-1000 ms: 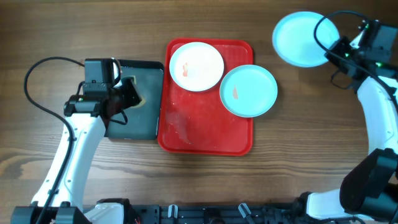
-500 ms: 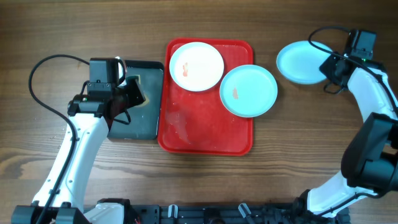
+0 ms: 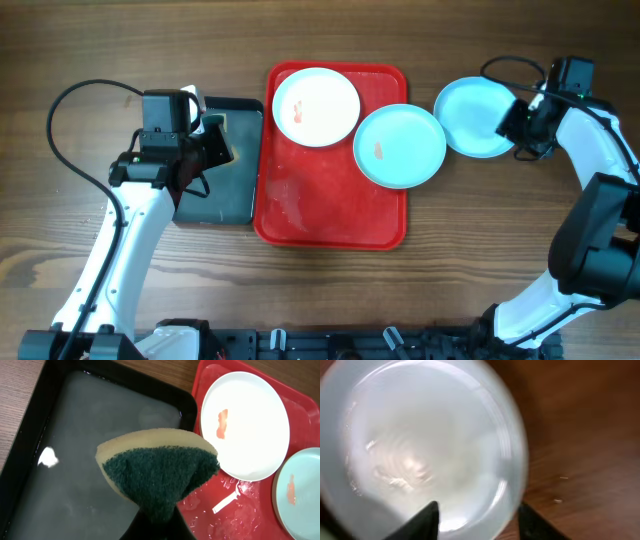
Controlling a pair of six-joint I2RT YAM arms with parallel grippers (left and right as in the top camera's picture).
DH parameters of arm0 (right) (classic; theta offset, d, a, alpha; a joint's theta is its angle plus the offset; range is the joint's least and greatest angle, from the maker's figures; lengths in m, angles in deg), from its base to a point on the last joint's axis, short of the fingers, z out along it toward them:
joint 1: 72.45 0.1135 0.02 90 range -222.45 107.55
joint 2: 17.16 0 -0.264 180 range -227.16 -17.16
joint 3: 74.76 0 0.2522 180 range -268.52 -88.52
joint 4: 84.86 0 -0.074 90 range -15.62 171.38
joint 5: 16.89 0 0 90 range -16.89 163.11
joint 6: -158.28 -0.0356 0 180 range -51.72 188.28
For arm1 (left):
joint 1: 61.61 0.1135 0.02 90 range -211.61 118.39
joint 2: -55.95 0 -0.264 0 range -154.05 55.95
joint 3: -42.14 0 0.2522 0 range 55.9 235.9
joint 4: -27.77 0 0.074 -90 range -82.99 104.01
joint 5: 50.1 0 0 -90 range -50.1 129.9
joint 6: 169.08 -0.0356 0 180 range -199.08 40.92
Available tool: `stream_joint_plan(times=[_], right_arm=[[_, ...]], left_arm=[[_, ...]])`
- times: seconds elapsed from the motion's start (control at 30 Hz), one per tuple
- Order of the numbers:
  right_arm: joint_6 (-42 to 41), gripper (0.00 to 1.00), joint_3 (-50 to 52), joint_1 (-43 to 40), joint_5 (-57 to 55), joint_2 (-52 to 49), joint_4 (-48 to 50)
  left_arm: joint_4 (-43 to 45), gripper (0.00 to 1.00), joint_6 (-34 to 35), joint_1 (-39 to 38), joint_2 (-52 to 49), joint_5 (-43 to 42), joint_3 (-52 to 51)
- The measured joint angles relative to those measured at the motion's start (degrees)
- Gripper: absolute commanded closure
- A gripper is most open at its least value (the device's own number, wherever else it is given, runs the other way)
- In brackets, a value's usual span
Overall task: Clean dirty plates on tray and stack at the side
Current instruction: 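Carry the blue plate right and set it on the table beside the tray, then move the right gripper back and grasp the other blue plate's rim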
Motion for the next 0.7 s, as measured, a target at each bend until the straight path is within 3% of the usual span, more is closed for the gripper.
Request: stream_joint_plan(times=[0.07, 0.3, 0.7], right_arm=[[3.39, 0.53, -1.79, 0.11, 4.7, -0.28, -4.66], [9.62, 0.55, -5.62, 5.77, 11.06, -0.37, -12.74], [11.69, 0.68, -3.52, 15.82, 6.25, -0.37, -9.46]], left_arm=[[-0.04, 0.96, 0.0, 0.0, 0.0, 0.02, 0.0], [-0.55, 0.96, 0.0, 0.0, -0.02, 0.02, 0.0], [-1.09, 0.96, 0.0, 0.0, -0.02, 0.02, 0.0]])
